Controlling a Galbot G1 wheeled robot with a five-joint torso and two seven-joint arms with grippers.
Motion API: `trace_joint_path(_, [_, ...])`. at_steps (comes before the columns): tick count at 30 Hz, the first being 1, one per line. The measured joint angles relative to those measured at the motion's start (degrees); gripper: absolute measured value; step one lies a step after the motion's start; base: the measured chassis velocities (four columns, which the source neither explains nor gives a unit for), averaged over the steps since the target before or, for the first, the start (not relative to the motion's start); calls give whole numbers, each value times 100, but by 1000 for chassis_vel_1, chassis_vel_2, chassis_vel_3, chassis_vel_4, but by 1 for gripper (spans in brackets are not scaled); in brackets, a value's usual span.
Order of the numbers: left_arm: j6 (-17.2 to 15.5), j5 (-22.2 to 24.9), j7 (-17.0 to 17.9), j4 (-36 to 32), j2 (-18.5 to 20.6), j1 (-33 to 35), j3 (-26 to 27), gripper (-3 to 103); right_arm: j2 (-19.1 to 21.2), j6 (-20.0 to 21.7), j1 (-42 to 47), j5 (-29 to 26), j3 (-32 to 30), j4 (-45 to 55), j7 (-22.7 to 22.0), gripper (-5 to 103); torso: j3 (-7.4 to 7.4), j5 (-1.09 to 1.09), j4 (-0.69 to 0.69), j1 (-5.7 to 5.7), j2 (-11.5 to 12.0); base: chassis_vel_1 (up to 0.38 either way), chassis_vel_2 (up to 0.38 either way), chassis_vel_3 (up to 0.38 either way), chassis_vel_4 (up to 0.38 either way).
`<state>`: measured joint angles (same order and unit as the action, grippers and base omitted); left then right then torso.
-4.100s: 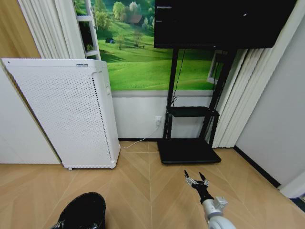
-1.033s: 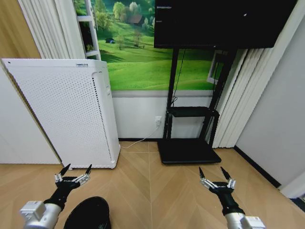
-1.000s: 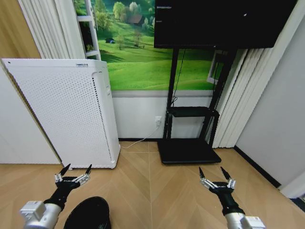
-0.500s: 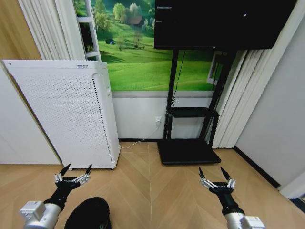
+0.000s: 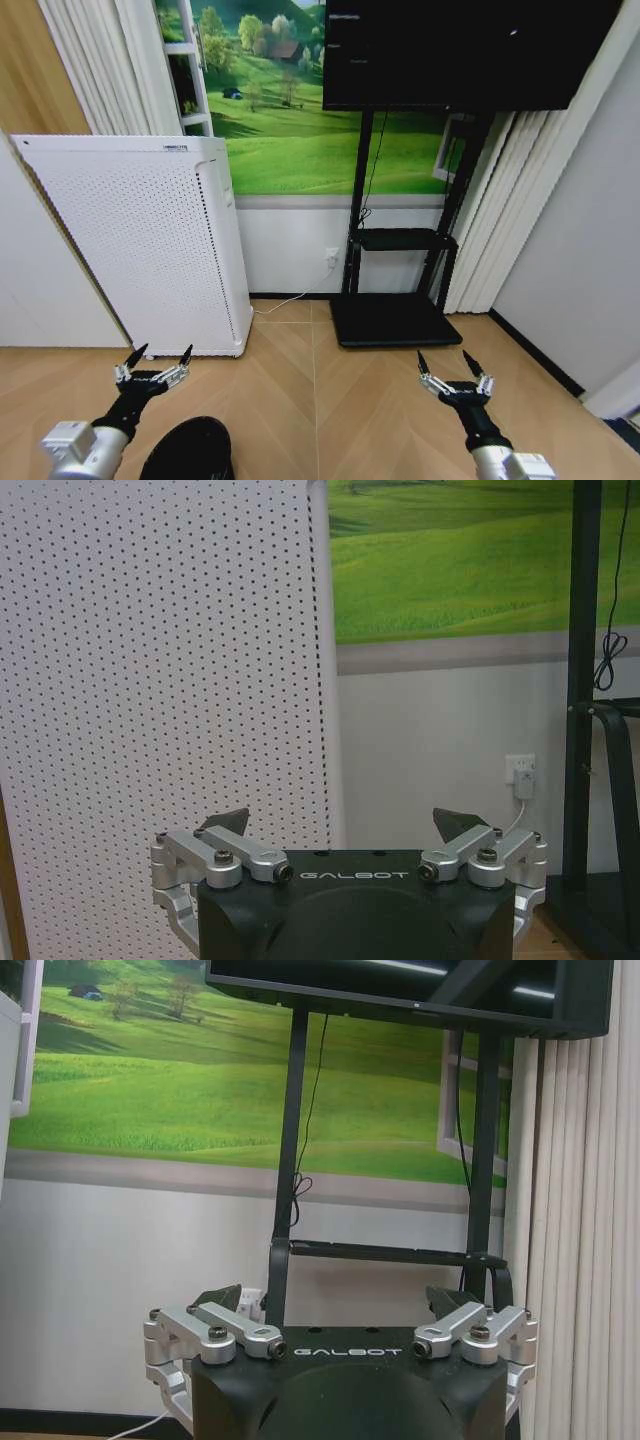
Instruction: Pick up the trash bin and place the garbage on the floor into it.
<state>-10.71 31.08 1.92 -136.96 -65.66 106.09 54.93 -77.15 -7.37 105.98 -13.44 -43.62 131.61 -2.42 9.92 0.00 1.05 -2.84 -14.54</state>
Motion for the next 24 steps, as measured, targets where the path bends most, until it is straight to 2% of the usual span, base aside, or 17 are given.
trace_joint_path(18, [0, 0, 0, 4, 0, 0, 0, 100, 0, 0, 0, 0, 0, -1, 0, 100, 298, 0, 0, -143, -440, 0, 0, 0, 0])
trace_joint_path(24, [0, 0, 0, 4, 0, 0, 0, 100, 0, 0, 0, -1, 1, -1, 0, 100, 341, 0, 0, -159, -499, 0, 0, 0, 0])
